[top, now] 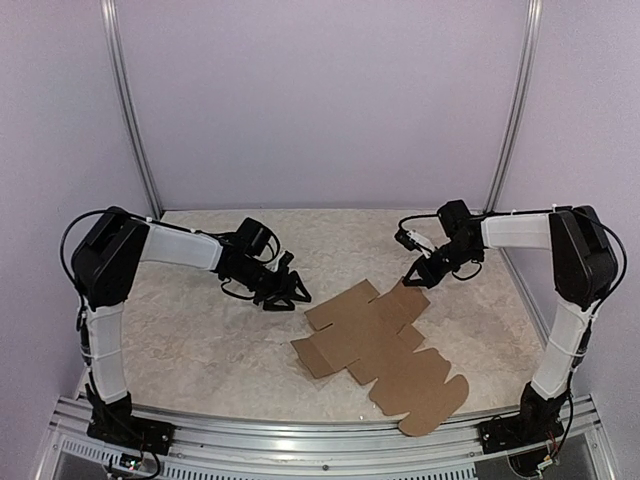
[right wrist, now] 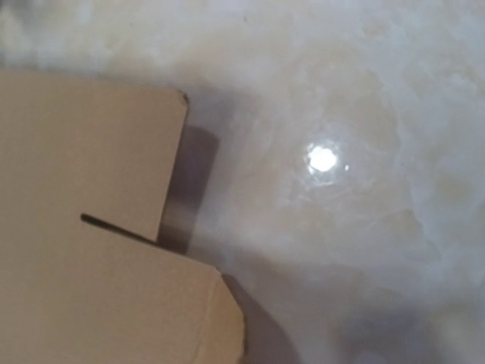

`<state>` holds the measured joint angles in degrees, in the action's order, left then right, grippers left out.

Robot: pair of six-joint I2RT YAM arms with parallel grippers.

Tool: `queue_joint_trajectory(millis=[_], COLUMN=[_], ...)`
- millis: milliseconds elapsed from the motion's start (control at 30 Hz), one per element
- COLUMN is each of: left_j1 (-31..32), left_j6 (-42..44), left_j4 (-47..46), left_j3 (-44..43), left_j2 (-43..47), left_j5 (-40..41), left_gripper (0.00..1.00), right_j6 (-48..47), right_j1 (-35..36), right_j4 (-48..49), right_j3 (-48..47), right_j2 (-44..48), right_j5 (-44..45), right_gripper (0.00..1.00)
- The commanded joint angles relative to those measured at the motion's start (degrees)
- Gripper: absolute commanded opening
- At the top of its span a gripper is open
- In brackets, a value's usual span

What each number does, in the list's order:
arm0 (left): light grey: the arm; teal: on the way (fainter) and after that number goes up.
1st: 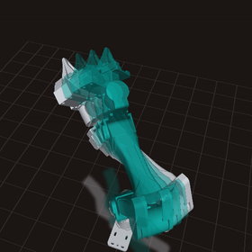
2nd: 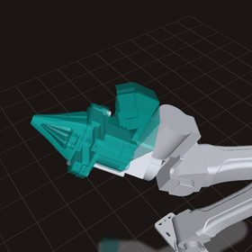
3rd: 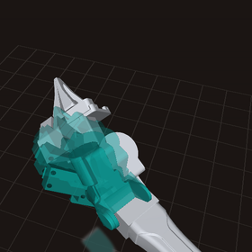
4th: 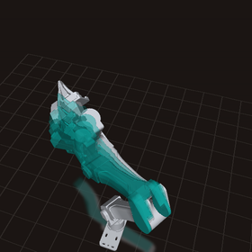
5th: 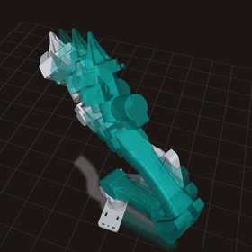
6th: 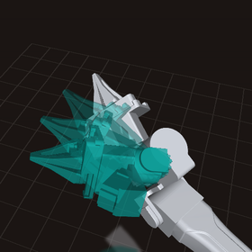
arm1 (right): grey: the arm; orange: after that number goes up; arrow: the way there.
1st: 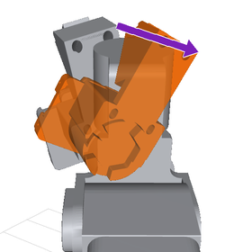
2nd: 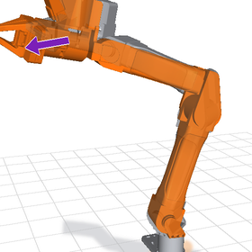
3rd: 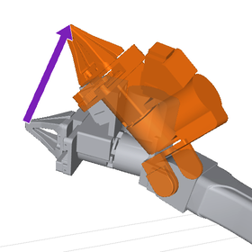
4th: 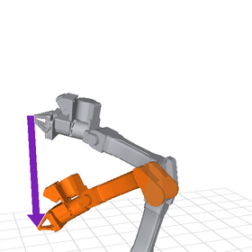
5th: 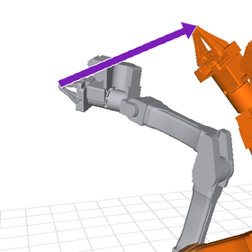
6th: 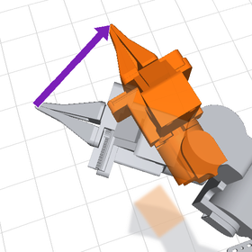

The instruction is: Fold the paper box

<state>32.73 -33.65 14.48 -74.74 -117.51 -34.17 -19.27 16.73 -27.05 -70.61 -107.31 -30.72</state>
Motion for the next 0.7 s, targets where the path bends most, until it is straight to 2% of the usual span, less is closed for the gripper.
queue_joint_trajectory(millis=[0,67,133,433,667], left_j1=[2.2,2.4,2.6,4.0,4.2], left_j6=[-3.2,-4.7,-5.9,-5.9,-6.3], left_j4=[-5.7,-8.6,-10.5,-9.8,-12.2], left_j3=[1.4,2.2,2.3,3.5,3.0], left_j2=[-1.2,-1.6,-2.0,-1.5,-3.0], left_j5=[-2.0,-3.7,-5.3,-7.1,-8.9], left_gripper=[0.6,0.58,0.52,0.35,0.16], right_j6=[1.3,1.3,1.5,1.7,1.5], right_j1=[-1.2,-1.3,-1.4,-2.0,-2.1], right_j4=[0.5,0.9,1.0,1.7,1.7], right_j3=[1.2,1.6,1.8,2.0,2.2], right_j2=[2.6,3.0,3.1,3.4,3.9], right_j5=[-2.0,-1.6,-1.4,-0.6,-1.3], right_gripper=[0.0,0.0,0.0,0.0,0.0])
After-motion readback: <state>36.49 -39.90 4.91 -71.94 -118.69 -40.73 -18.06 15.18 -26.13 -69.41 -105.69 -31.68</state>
